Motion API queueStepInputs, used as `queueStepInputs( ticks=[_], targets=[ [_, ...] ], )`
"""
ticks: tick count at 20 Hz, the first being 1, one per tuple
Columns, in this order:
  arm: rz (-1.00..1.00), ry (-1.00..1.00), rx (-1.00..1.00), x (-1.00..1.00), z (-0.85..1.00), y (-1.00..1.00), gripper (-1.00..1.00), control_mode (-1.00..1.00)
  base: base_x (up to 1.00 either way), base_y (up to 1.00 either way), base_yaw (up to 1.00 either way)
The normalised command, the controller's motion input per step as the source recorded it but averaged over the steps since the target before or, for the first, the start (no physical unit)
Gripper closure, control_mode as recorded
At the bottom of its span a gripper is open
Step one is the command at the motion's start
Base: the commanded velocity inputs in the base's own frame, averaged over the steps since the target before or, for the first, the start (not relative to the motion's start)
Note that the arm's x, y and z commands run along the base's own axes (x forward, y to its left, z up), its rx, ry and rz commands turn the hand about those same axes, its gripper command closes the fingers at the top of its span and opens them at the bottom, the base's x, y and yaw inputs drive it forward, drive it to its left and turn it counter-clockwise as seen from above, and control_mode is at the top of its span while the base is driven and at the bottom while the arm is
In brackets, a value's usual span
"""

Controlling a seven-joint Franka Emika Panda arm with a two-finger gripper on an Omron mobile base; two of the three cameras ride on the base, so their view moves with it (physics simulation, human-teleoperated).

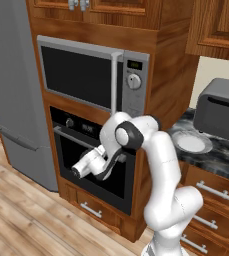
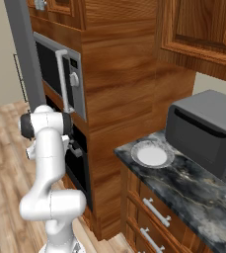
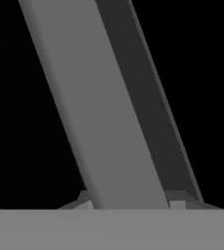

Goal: Take the baked cake out of the oven and place it on the plate for cooling. Then close the oven door.

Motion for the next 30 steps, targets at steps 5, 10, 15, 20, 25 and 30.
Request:
queueStepInputs(
  ticks=[5,10,15,20,25,30],
  targets=[
    [-0.11,0.06,0.00,-0.36,-0.33,0.66,1.00,-1.00,0.00,0.00,0.00],
    [-0.12,0.16,0.00,-0.42,-0.36,1.00,1.00,-1.00,0.00,0.00,0.00],
    [-0.14,0.07,0.00,-0.33,-0.66,1.00,1.00,-1.00,0.00,0.00,0.00],
    [-0.07,0.00,0.00,0.01,-0.99,0.98,1.00,-1.00,0.00,0.00,0.00],
    [0.00,0.03,-0.01,0.40,-1.00,0.81,1.00,-1.00,0.00,0.00,0.00],
    [-0.01,0.02,0.00,0.77,-1.00,0.66,1.00,-1.00,0.00,0.00,0.00]
  ],
)
